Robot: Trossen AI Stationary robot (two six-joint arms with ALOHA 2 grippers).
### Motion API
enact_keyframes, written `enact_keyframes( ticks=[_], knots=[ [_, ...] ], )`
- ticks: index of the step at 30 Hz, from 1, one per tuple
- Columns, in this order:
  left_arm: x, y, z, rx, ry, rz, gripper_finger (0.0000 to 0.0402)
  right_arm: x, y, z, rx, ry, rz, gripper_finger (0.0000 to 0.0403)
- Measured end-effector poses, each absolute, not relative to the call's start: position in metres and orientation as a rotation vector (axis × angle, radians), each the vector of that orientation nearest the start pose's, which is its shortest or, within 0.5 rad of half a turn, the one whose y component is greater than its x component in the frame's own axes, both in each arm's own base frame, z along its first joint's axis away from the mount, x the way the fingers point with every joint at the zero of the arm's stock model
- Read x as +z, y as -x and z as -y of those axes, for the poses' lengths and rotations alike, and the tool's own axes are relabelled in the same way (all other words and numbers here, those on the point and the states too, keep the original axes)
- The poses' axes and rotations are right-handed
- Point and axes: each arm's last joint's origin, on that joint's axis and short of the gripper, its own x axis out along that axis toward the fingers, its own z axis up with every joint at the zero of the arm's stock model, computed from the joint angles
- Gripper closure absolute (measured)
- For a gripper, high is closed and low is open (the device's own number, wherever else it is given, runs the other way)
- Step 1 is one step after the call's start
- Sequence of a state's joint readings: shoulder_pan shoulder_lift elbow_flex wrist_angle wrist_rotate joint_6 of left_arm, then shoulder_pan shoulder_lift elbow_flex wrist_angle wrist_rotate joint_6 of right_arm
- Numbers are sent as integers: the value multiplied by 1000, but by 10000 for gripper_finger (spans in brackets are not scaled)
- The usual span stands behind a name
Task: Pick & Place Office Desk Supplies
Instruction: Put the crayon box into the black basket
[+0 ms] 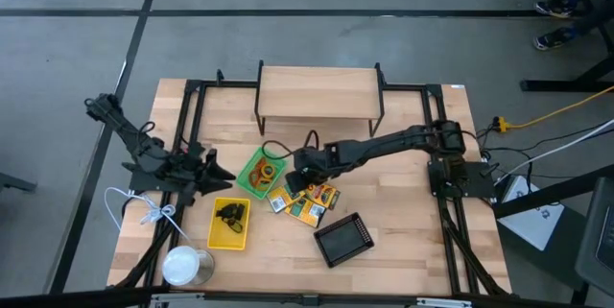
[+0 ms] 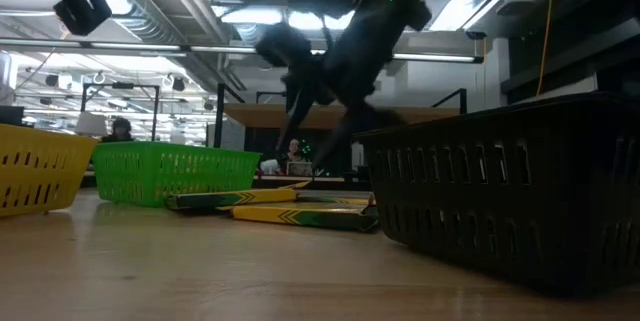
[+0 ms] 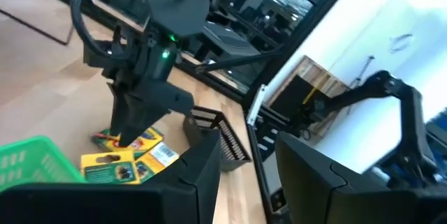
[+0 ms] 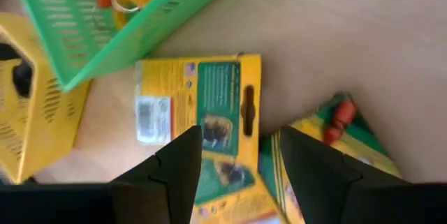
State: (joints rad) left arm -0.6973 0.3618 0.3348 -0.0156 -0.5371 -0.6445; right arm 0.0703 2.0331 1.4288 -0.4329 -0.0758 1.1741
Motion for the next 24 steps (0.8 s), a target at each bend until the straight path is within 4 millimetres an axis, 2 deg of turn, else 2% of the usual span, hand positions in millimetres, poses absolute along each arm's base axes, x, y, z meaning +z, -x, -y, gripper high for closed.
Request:
enact_keyframes(
  ticks=[3, 9, 14, 24],
  knots=[
    [242, -96, 62, -131, 637, -80, 270, 158, -424, -31, -486, -1072, -998, 206],
    [230, -96, 63, -125, 671, -115, 270, 156, -425, -33, -480, -1089, -1004, 206],
    [231, -96, 63, -112, 669, -106, 270, 155, -425, -32, -493, -1084, -1007, 206],
    [230, -95, 64, -129, 645, -117, 270, 126, -436, -35, -421, -1143, -1051, 206]
  ],
)
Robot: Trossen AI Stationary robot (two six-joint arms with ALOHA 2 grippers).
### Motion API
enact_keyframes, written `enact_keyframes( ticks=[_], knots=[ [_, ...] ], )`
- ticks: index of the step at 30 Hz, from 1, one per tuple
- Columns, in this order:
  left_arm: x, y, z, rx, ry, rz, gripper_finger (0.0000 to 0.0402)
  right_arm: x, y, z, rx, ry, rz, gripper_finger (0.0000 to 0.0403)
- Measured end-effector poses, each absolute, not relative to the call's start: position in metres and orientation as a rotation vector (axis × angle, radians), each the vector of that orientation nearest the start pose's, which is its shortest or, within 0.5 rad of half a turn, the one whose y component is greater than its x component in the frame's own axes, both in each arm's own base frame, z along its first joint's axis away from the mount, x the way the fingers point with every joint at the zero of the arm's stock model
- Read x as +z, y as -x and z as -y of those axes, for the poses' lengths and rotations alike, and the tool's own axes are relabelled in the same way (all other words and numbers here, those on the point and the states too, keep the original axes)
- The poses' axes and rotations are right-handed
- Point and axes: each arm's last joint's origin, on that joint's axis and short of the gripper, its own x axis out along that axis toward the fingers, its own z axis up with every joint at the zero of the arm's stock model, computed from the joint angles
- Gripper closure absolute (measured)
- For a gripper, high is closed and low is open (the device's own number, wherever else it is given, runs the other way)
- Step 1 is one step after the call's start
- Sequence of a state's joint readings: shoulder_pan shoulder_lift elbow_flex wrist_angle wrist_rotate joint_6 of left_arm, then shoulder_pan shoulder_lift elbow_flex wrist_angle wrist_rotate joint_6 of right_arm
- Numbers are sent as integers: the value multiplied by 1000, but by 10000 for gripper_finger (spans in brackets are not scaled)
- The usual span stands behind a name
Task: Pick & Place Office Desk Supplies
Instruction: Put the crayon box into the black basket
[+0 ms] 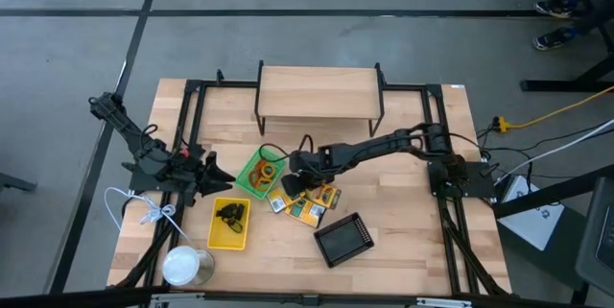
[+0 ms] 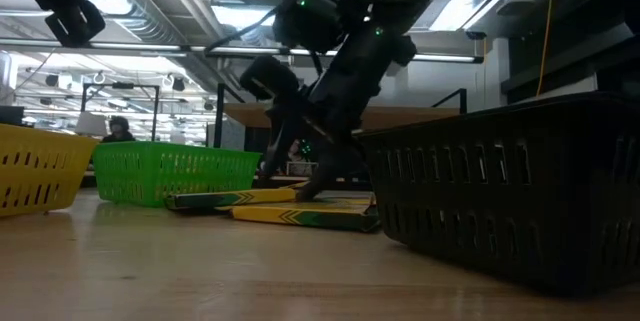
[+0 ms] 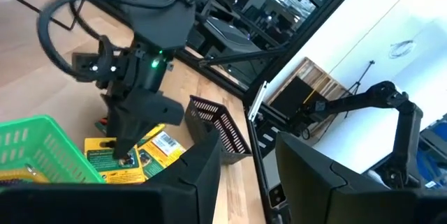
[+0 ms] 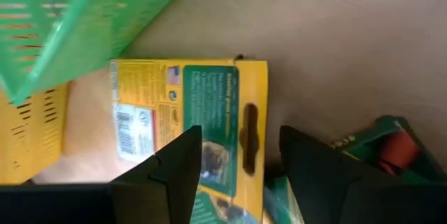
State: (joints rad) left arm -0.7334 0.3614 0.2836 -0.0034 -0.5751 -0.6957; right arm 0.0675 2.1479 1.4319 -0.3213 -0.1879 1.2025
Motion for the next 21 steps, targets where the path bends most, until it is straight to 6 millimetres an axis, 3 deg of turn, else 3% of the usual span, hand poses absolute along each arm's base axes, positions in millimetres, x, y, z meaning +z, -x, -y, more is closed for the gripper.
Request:
enact_keyframes(
  ticks=[5, 13, 21],
  knots=[
    [230, -95, 64, -125, 640, -114, 270, 125, -438, -32, -426, -1159, -1027, 232],
    [218, -94, 61, -38, 498, -191, 270, 125, -442, -27, -363, -1162, -1012, 388],
    [212, -91, 68, -285, 451, -339, 270, 127, -445, -19, -301, -1190, -1006, 396]
  ],
)
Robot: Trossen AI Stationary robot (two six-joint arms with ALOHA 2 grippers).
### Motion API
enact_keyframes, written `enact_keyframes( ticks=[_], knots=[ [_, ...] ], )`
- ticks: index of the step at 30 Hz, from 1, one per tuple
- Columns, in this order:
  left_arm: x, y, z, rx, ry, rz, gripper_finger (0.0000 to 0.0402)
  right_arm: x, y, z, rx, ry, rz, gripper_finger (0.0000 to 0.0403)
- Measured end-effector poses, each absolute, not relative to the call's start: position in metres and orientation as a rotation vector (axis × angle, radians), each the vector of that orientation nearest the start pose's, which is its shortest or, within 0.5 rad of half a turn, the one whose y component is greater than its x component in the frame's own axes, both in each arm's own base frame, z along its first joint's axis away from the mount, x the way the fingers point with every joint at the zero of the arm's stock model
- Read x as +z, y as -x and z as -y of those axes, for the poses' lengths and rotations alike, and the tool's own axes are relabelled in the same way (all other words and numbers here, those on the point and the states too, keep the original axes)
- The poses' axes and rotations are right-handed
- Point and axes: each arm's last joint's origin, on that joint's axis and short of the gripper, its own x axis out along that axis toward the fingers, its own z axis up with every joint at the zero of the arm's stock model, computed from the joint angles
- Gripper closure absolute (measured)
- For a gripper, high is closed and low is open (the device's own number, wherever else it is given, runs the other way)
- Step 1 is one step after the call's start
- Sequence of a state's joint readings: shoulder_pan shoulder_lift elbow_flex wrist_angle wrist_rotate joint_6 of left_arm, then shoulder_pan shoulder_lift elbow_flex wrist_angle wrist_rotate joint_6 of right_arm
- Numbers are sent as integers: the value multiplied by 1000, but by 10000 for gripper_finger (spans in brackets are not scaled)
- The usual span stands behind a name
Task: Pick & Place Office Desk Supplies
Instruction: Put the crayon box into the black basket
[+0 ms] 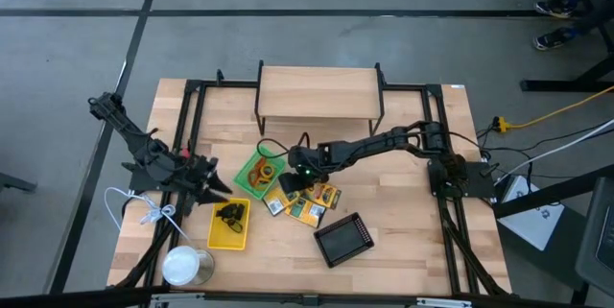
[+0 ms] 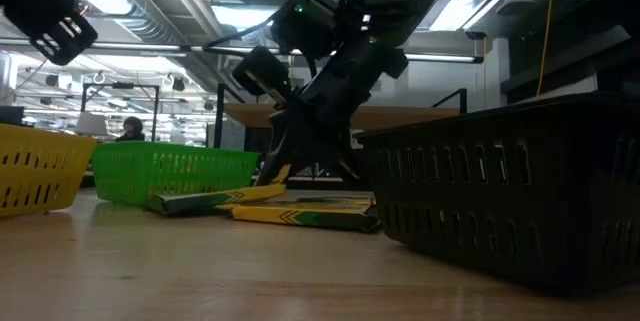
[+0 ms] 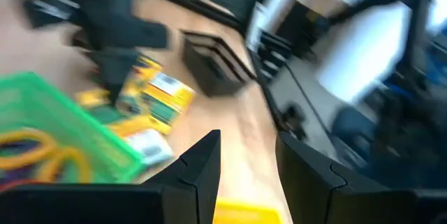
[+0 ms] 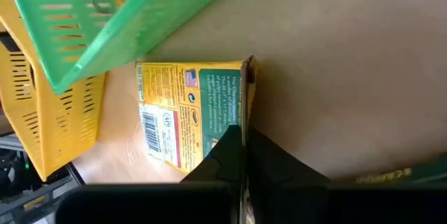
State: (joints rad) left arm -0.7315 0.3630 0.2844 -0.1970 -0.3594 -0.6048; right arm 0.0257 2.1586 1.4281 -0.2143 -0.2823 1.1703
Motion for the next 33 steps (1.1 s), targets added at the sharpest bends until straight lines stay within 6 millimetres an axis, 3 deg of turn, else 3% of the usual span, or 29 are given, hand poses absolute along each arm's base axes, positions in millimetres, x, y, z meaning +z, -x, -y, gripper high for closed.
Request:
enact_keyframes(
  ticks=[8, 16, 21, 33],
  knots=[
    [210, -89, 71, -418, 339, -383, 270, 140, -454, -14, -185, -1220, -894, 400],
    [210, -89, 71, -418, 330, -380, 270, 184, -448, -14, -93, -1197, -815, 401],
    [210, -89, 71, -418, 330, -380, 270, 212, -434, -14, -73, -1122, -829, 402],
    [210, -89, 71, -417, 330, -380, 270, 240, -380, -15, -211, -856, -1093, 402]
  ],
)
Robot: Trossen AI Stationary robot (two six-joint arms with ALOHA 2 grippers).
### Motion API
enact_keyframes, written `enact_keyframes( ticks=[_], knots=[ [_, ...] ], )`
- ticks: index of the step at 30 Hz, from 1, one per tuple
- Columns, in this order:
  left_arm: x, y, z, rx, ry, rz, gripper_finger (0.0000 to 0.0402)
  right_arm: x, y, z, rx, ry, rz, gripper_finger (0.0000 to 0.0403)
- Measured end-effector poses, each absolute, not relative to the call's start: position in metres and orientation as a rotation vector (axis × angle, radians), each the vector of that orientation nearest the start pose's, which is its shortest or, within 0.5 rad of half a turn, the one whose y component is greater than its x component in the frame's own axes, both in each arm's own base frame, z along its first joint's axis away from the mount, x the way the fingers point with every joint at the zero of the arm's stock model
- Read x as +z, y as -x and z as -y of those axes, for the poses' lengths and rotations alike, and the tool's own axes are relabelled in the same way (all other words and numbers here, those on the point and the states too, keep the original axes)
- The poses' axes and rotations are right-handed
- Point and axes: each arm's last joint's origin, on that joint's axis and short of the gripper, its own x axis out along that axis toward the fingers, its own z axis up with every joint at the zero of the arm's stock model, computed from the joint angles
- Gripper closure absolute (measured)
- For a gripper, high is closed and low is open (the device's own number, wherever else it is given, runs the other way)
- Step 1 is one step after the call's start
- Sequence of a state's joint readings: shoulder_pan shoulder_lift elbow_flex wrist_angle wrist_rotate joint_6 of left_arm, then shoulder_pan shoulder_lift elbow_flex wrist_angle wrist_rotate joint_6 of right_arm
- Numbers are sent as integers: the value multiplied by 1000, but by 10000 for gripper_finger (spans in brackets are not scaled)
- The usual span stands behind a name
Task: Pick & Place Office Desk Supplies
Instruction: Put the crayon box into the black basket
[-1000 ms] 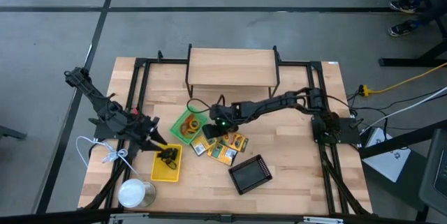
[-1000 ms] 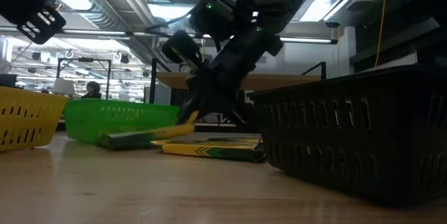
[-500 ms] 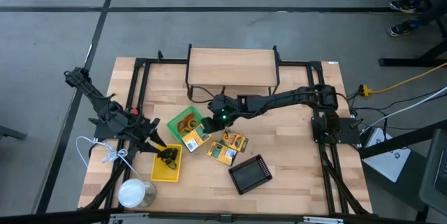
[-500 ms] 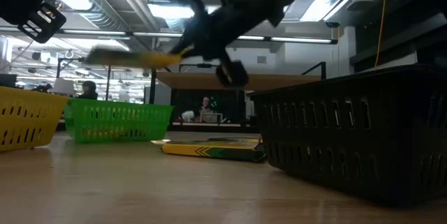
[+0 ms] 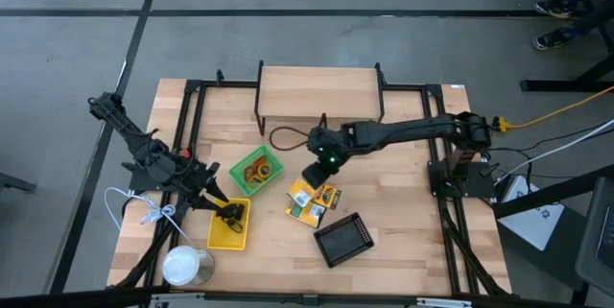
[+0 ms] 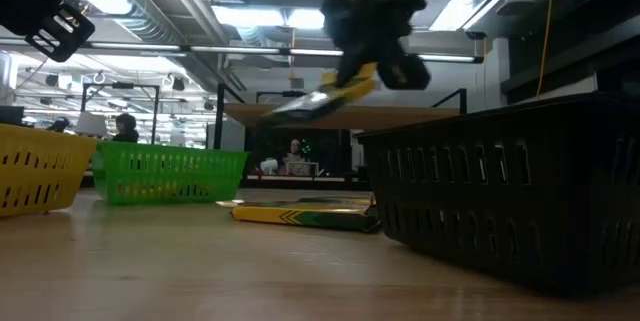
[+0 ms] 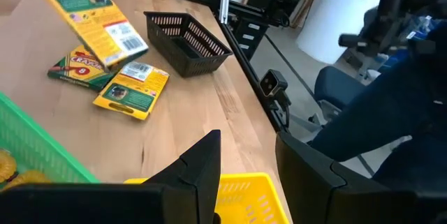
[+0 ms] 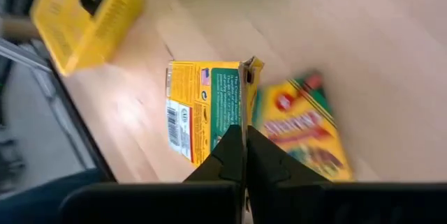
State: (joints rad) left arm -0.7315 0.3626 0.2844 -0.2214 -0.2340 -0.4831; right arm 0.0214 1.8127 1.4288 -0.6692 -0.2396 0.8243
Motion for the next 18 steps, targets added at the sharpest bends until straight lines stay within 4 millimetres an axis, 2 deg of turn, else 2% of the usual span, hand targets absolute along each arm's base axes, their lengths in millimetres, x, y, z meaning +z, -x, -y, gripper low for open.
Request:
enact_keyframes(
  ticks=[12, 18],
  knots=[
    [210, -89, 71, -417, 331, -380, 270, 269, -339, -39, -272, -688, -1194, 403],
    [210, -89, 71, -417, 331, -379, 270, 261, -300, -47, -294, -797, -1129, 403]
  ],
)
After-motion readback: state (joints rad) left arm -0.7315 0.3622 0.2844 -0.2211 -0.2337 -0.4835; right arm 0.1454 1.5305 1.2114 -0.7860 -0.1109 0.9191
